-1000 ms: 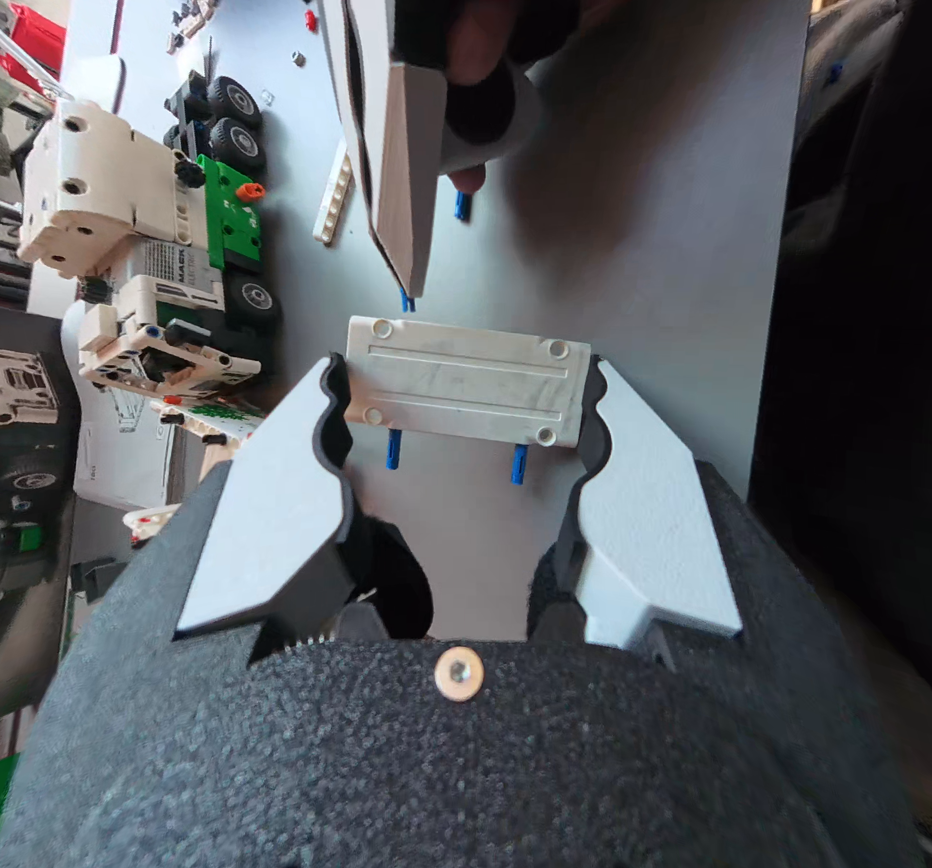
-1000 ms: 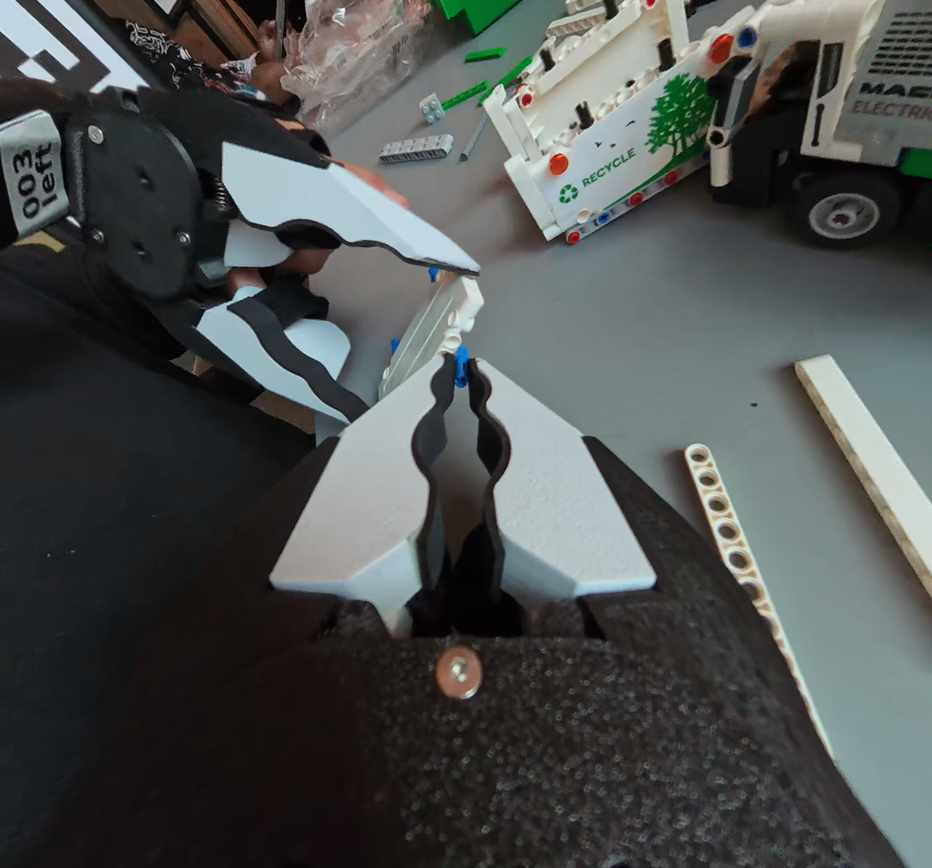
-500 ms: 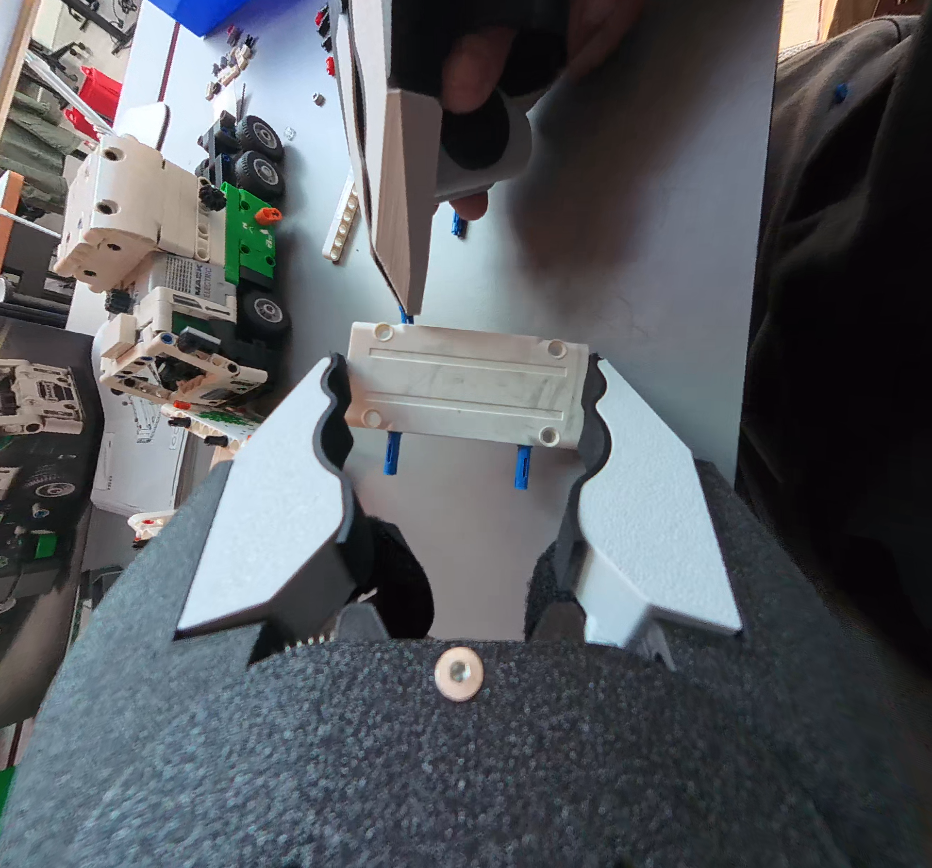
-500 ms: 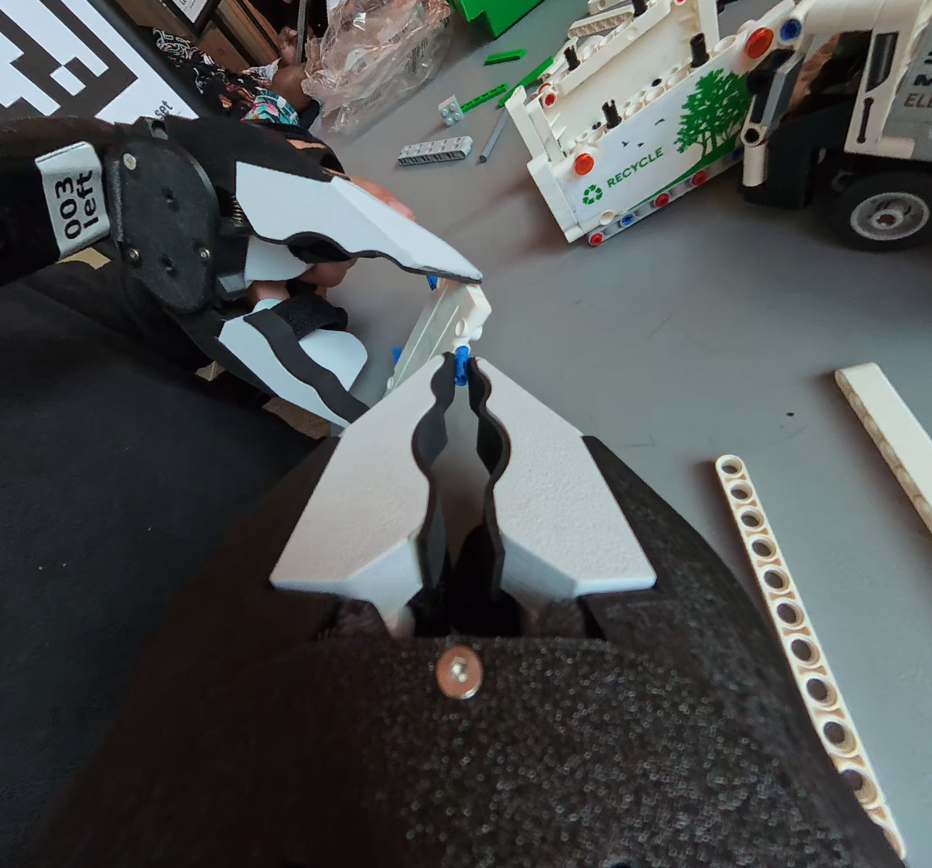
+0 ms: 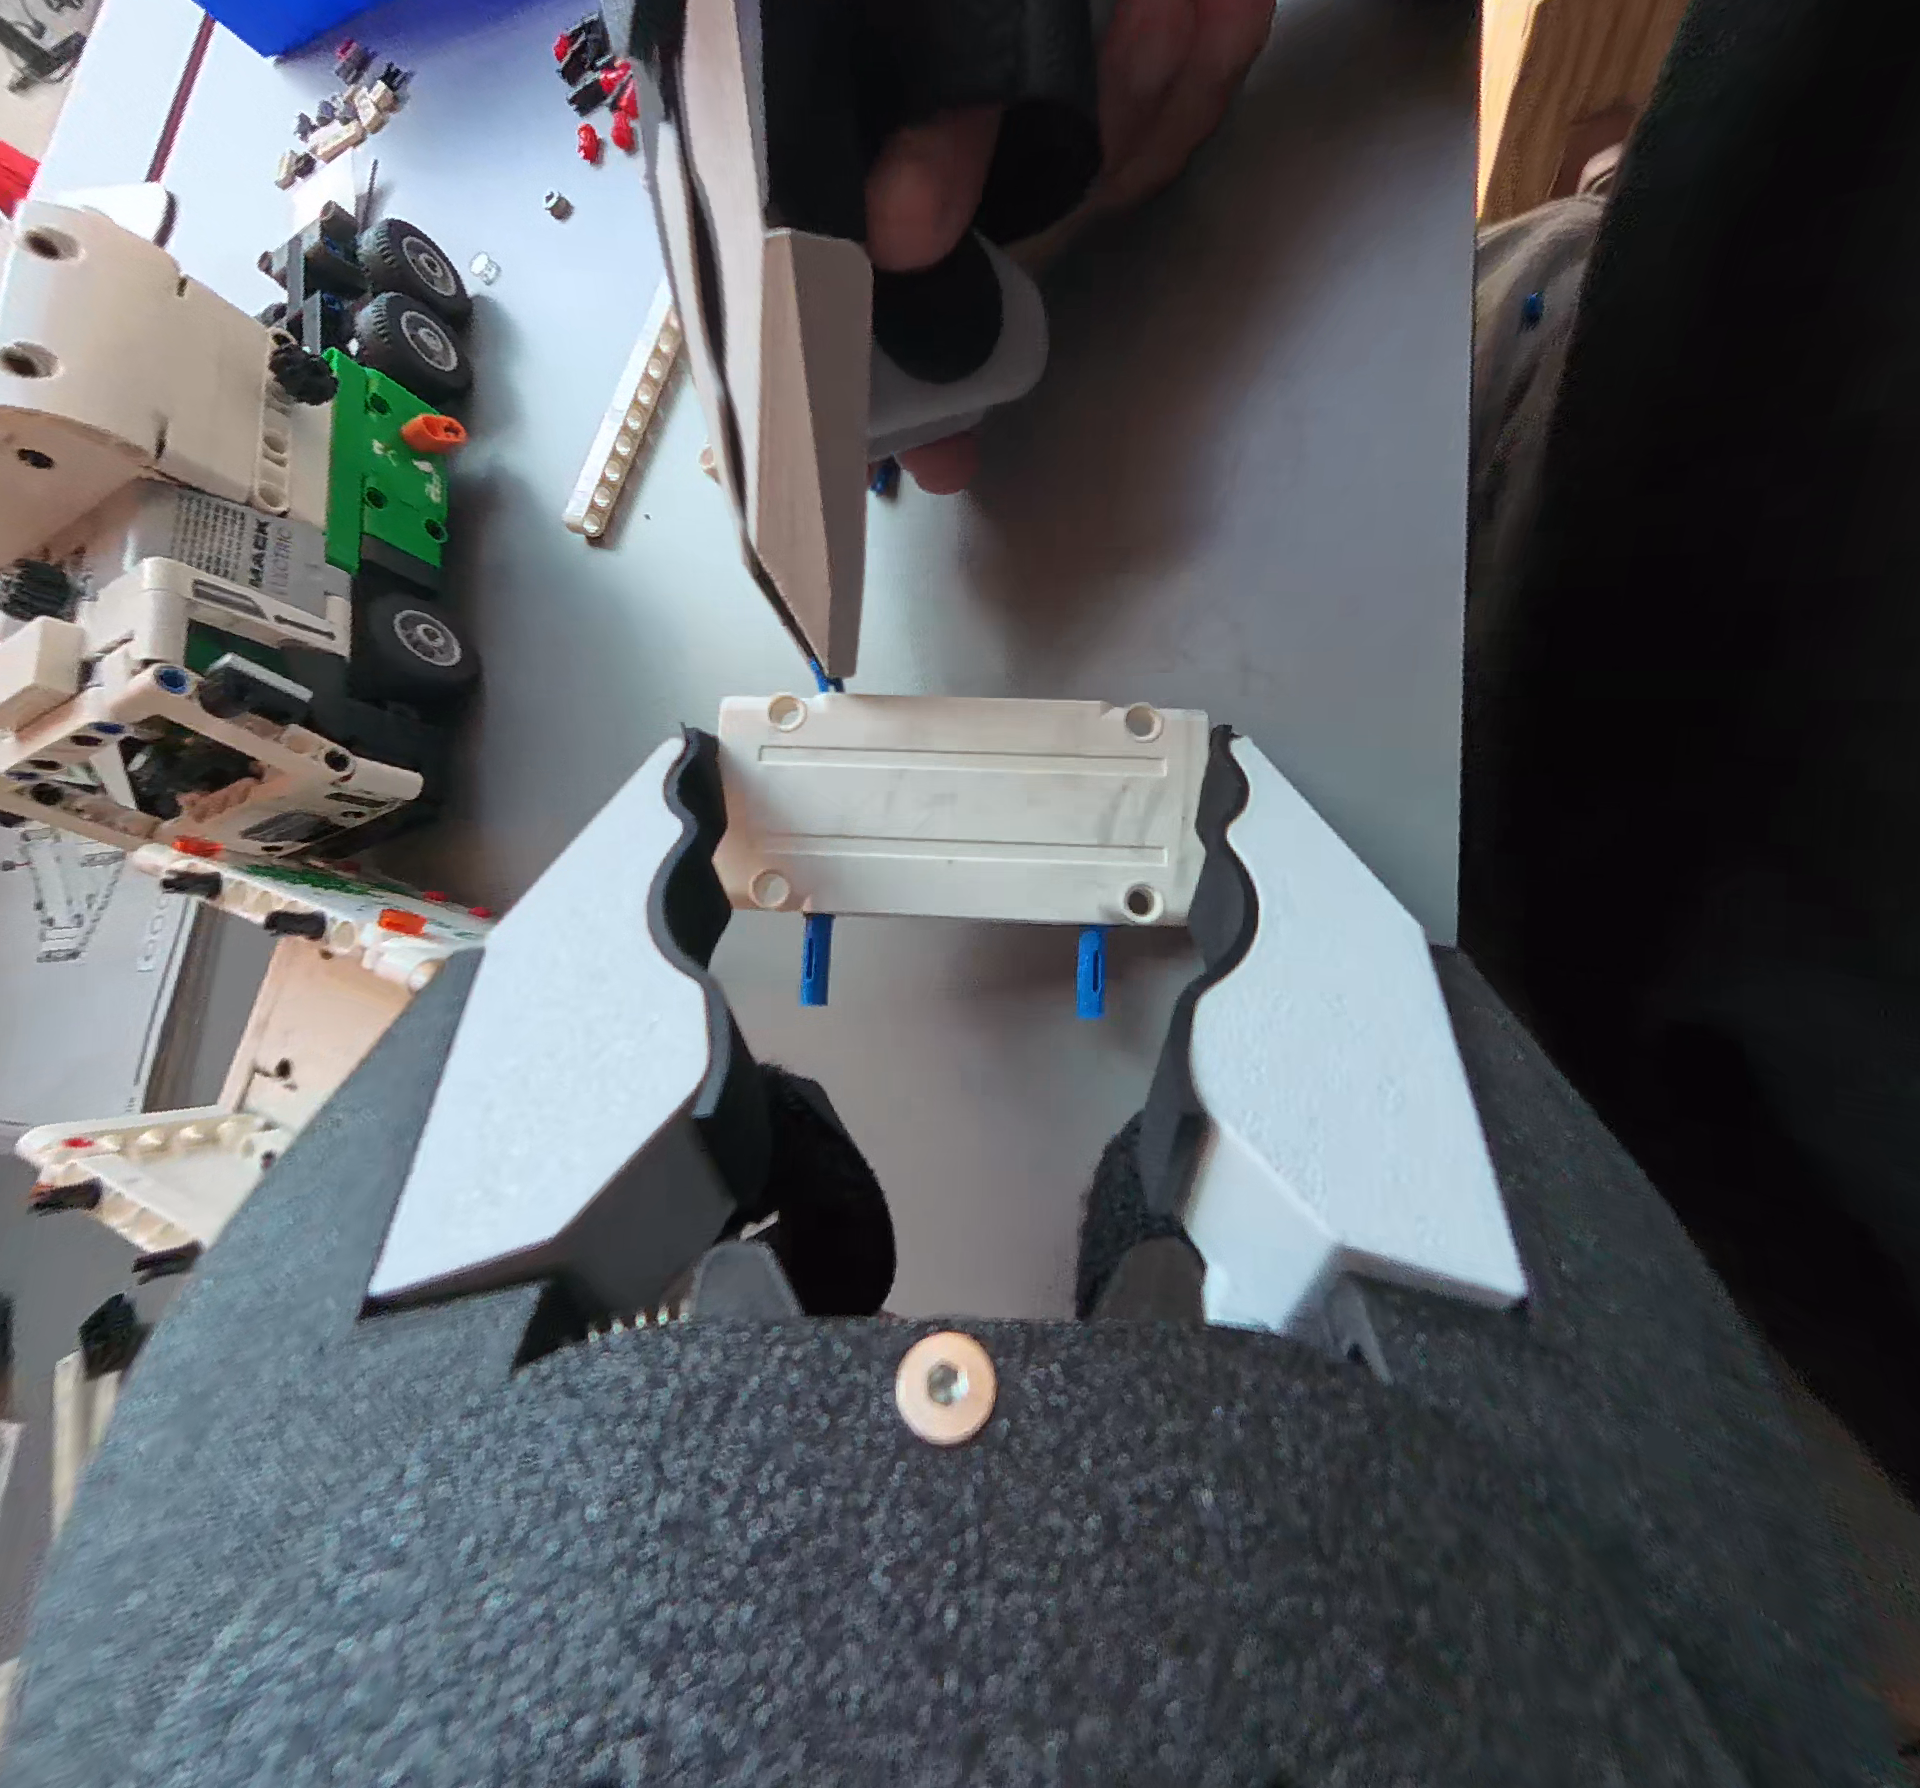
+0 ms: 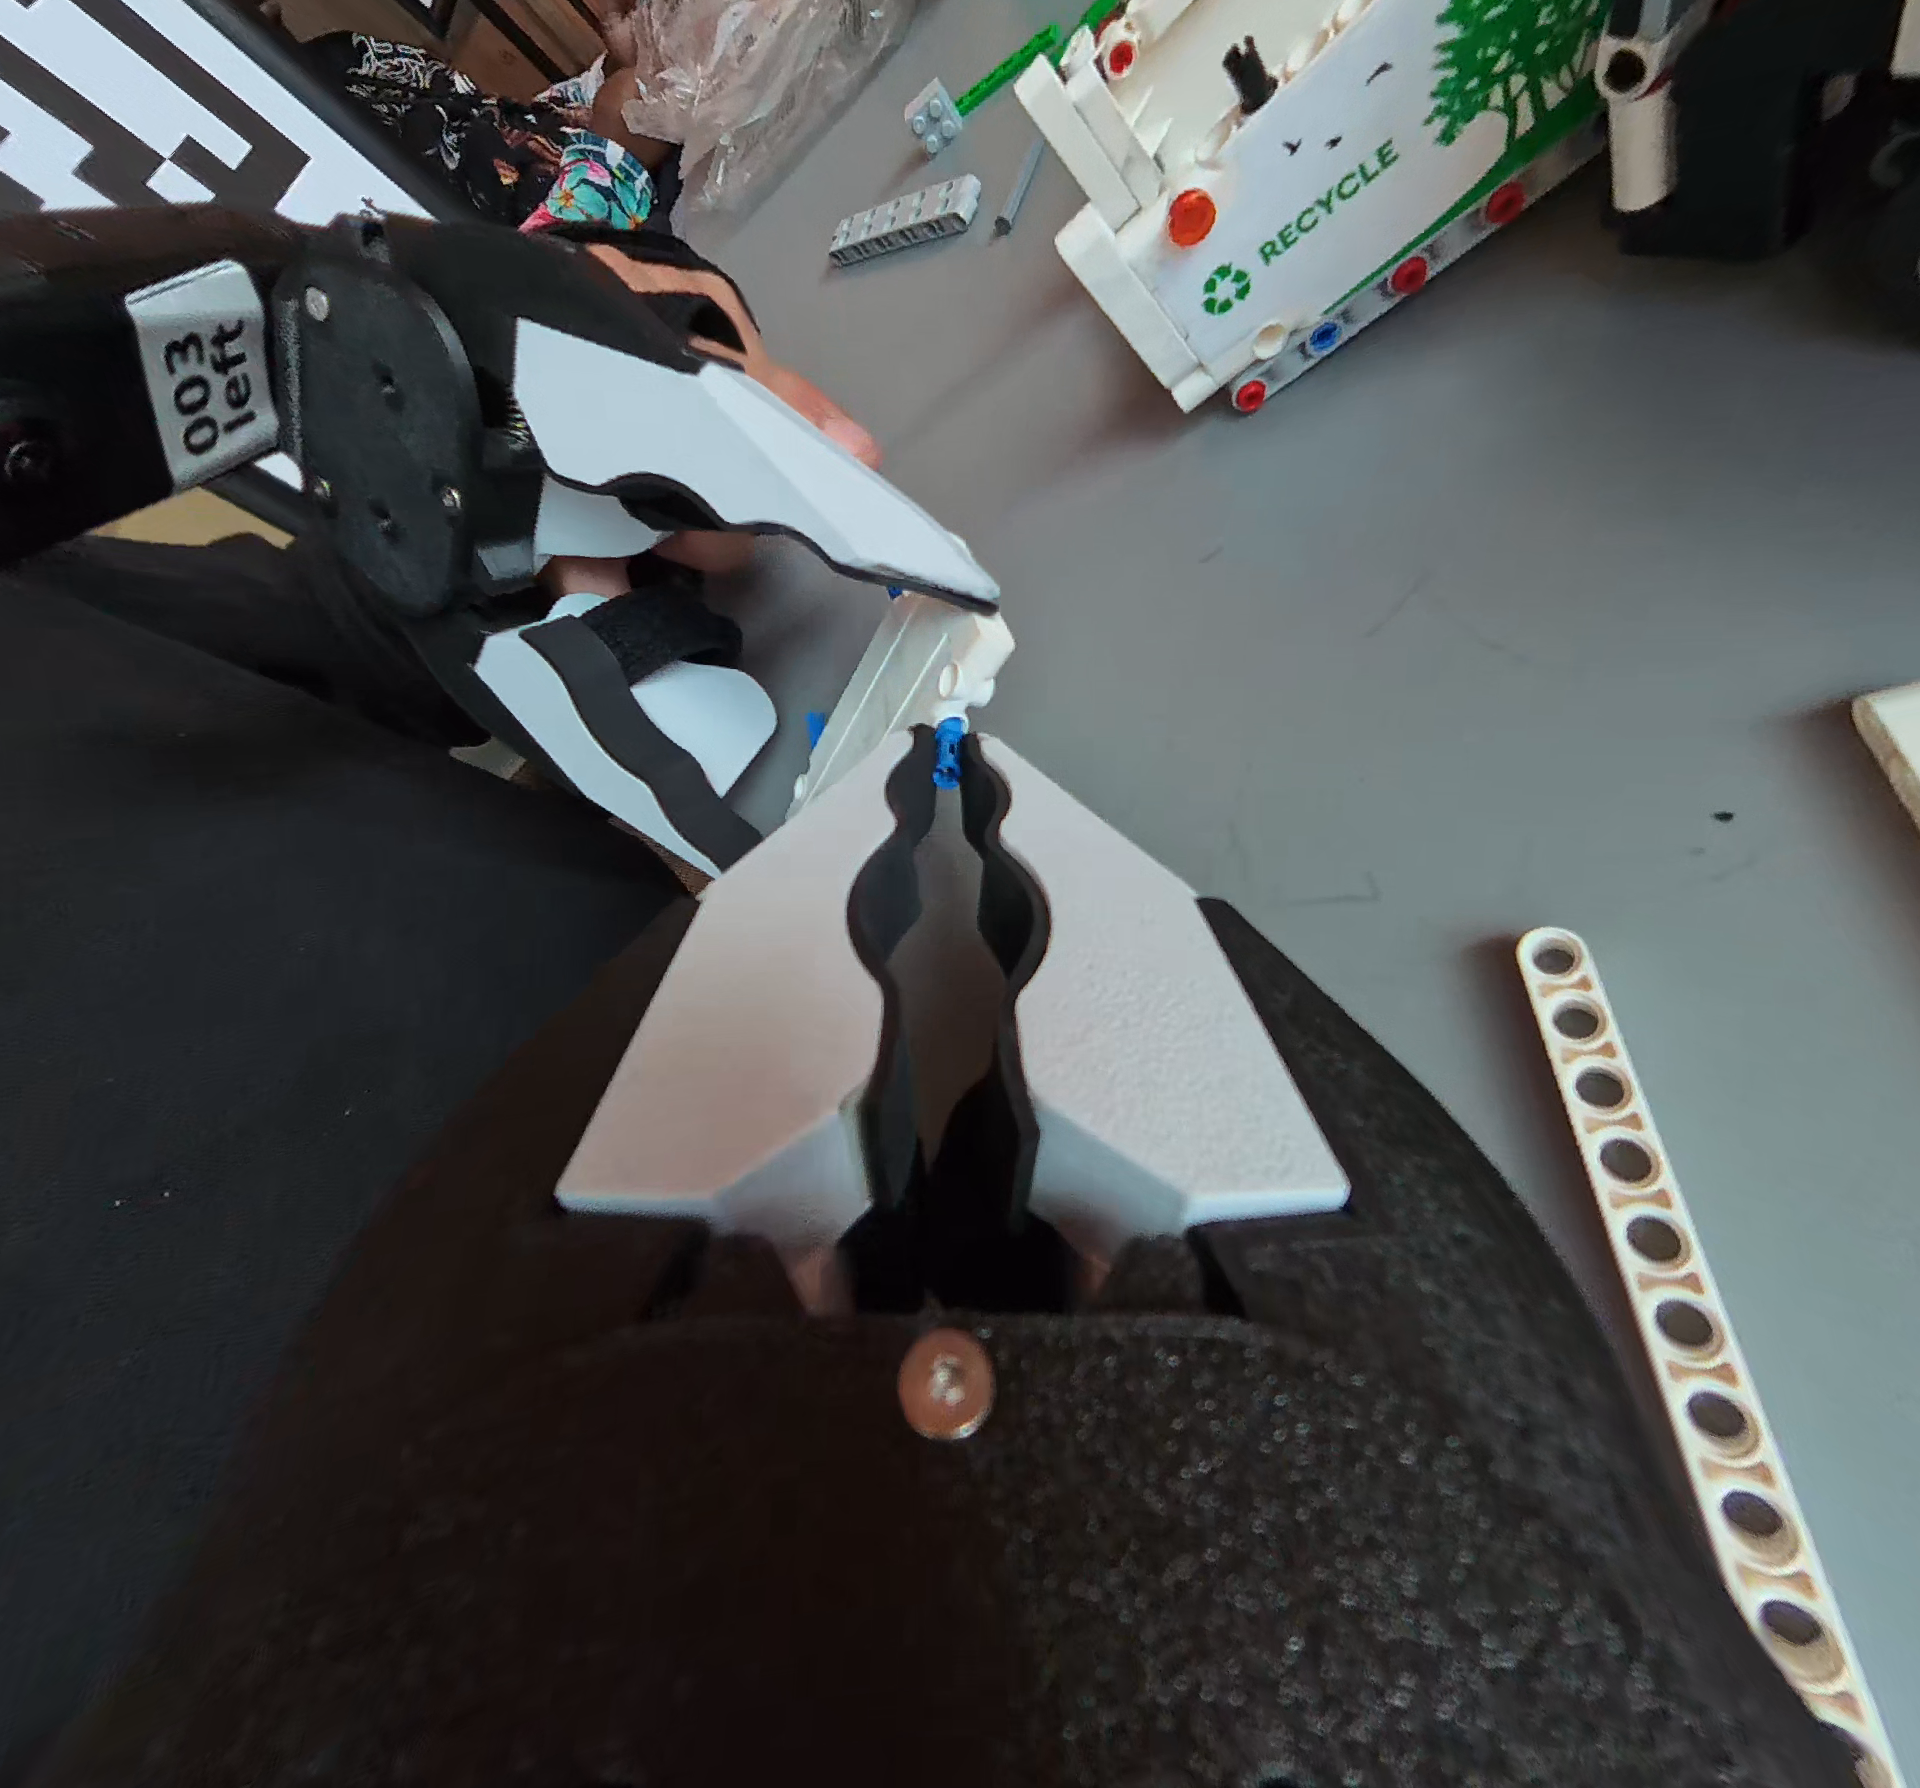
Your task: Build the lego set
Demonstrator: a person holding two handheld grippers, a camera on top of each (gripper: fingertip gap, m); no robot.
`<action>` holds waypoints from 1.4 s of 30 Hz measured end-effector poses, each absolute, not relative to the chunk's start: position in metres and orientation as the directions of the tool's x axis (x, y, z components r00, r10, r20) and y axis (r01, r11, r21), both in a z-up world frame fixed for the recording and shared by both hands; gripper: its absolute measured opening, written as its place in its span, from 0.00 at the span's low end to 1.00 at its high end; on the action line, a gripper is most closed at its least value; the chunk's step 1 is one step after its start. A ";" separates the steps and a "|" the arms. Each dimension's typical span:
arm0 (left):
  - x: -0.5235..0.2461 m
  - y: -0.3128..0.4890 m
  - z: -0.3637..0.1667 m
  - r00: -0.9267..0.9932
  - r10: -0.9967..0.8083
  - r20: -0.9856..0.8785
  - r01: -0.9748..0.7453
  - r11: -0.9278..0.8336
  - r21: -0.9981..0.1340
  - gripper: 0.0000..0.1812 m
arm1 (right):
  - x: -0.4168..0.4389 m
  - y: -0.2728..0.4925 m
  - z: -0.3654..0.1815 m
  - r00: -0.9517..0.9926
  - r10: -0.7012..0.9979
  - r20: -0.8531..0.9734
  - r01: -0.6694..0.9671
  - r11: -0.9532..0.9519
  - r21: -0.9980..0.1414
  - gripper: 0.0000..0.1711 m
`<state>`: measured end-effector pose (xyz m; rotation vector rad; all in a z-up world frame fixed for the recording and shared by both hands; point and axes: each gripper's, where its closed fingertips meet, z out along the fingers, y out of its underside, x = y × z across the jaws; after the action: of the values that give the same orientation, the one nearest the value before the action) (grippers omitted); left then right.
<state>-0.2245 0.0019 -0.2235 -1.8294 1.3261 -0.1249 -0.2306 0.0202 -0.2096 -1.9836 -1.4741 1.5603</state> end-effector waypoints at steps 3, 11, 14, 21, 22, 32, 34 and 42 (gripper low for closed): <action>-0.223 0.003 -0.222 0.433 -0.807 -0.400 -0.723 -0.046 -0.689 0.50 | -0.230 0.020 -0.208 -0.080 0.790 -0.608 0.555 -0.471 -0.686 0.02; -0.221 0.010 -0.204 0.437 -0.640 -0.632 -0.759 0.116 -0.641 0.50 | -0.226 0.021 -0.183 -0.180 0.749 -0.637 0.455 -0.511 -0.729 0.02; -0.220 0.010 -0.204 0.477 -0.627 -0.617 -0.733 0.105 -0.673 0.50 | -0.227 0.021 -0.184 -0.173 0.761 -0.625 0.460 -0.499 -0.735 0.02; -0.223 0.010 -0.198 0.561 -0.616 -0.553 -0.659 0.073 -0.749 0.50 | -0.233 0.016 -0.174 -0.195 0.714 -0.673 0.430 -0.554 -0.713 0.02; -0.224 0.010 -0.198 0.559 -0.616 -0.555 -0.662 0.071 -0.746 0.50 | -0.233 0.017 -0.176 -0.186 0.723 -0.665 0.433 -0.548 -0.716 0.02; -0.223 0.010 -0.207 0.521 -0.640 -0.564 -0.694 0.067 -0.717 0.50 | -0.234 0.021 -0.190 -0.083 0.744 -0.663 0.451 -0.565 -0.691 0.02; -0.222 0.009 -0.202 0.525 -0.633 -0.569 -0.681 0.089 -0.727 0.50 | -0.233 0.018 -0.183 -0.119 0.740 -0.662 0.439 -0.559 -0.704 0.02; -0.218 0.007 -0.212 0.557 -0.699 -0.448 -0.661 -0.046 -0.749 0.50 | -0.222 0.029 -0.197 -0.036 0.829 -0.559 0.476 -0.477 -0.739 0.02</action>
<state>-0.2178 0.0073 -0.2125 -1.7443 1.1340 -0.0456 -0.2222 0.0292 -0.1969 -1.9209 -1.3779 1.5178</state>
